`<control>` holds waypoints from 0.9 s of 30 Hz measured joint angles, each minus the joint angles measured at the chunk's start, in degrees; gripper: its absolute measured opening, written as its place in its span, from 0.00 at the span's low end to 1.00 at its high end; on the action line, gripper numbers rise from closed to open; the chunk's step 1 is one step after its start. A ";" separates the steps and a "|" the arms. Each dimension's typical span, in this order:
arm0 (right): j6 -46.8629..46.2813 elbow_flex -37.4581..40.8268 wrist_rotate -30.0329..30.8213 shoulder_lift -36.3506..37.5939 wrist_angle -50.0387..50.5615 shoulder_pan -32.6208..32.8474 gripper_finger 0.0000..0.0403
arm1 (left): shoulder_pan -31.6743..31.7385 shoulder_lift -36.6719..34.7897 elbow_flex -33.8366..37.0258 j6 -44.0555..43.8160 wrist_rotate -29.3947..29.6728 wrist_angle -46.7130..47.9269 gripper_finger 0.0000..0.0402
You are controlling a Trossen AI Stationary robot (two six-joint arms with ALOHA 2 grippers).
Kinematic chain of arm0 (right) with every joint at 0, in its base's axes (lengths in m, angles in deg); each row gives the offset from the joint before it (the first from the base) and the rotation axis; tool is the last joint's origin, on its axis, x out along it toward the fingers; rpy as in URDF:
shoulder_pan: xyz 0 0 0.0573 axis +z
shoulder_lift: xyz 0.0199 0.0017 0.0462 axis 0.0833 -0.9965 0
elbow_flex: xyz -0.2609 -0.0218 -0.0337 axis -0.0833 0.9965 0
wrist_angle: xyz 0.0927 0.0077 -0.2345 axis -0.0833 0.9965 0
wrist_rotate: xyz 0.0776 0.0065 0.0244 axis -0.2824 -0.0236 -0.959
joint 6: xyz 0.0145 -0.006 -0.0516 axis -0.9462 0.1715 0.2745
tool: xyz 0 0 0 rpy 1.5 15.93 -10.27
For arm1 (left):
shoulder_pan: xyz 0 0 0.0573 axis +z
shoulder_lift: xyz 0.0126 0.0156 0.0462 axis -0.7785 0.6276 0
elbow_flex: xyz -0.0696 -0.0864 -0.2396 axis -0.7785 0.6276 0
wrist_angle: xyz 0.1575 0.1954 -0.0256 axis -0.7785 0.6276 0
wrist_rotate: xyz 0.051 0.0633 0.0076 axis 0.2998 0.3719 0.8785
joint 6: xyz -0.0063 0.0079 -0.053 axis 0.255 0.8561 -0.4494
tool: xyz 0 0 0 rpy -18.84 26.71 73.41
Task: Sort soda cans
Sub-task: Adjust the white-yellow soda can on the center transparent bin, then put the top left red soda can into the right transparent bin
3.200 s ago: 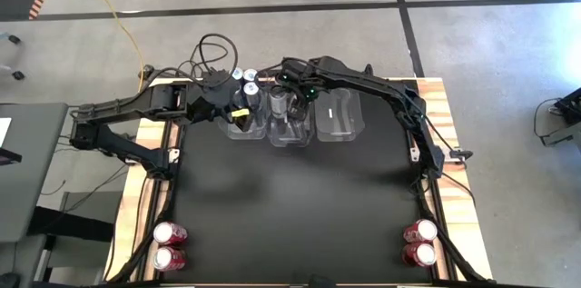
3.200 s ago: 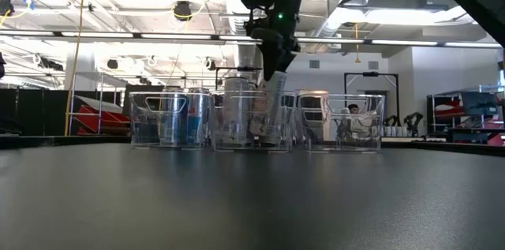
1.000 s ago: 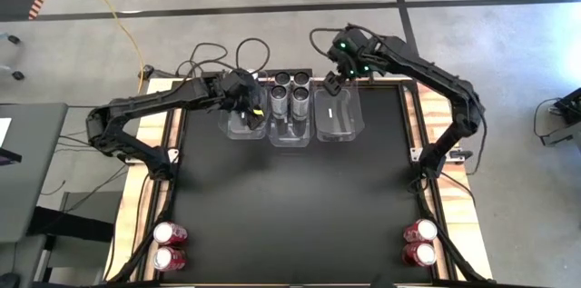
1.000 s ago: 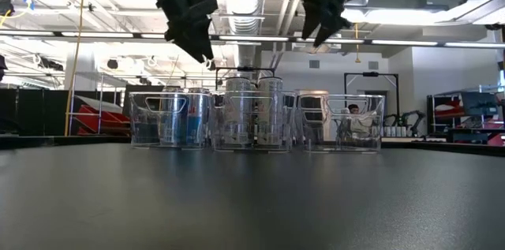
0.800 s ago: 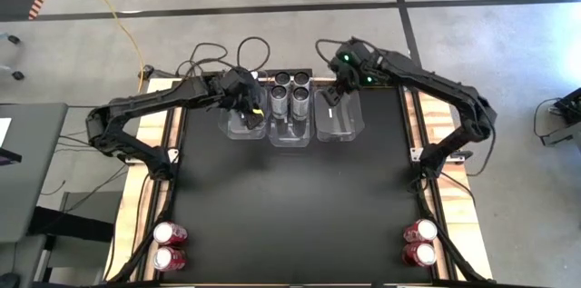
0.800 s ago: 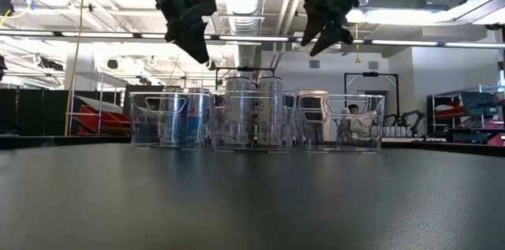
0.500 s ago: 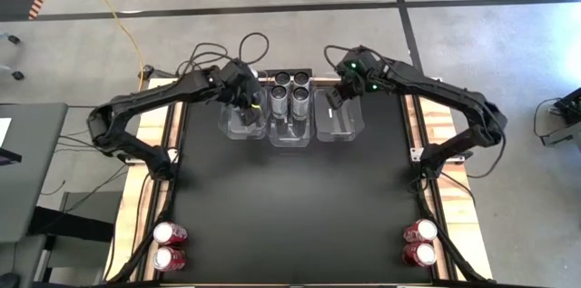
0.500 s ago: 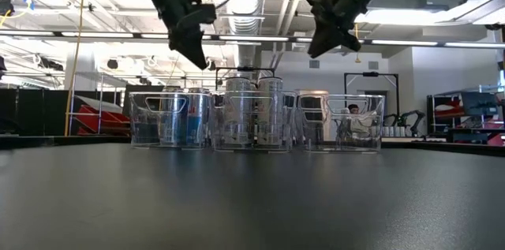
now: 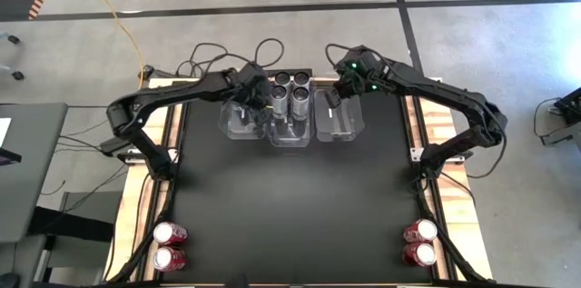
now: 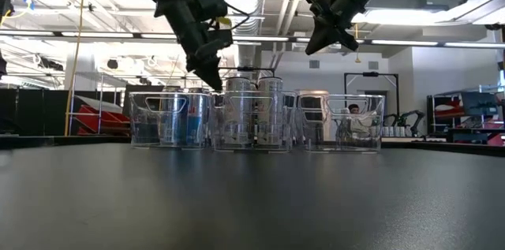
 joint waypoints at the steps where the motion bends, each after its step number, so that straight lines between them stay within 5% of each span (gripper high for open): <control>1: 0.00 0.00 0.01 0.00 0.00 0.00 0.03 | 0.13 0.34 0.00 0.00 0.02 -0.58 0.00; 16: -0.90 -0.02 0.02 -0.02 -0.22 0.00 0.02 | 0.66 0.91 0.00 0.40 -1.43 -4.97 0.00; 27: -2.39 -0.04 0.07 -0.04 -0.43 0.00 0.02 | -0.69 -5.00 0.00 -2.67 -0.23 1.21 0.01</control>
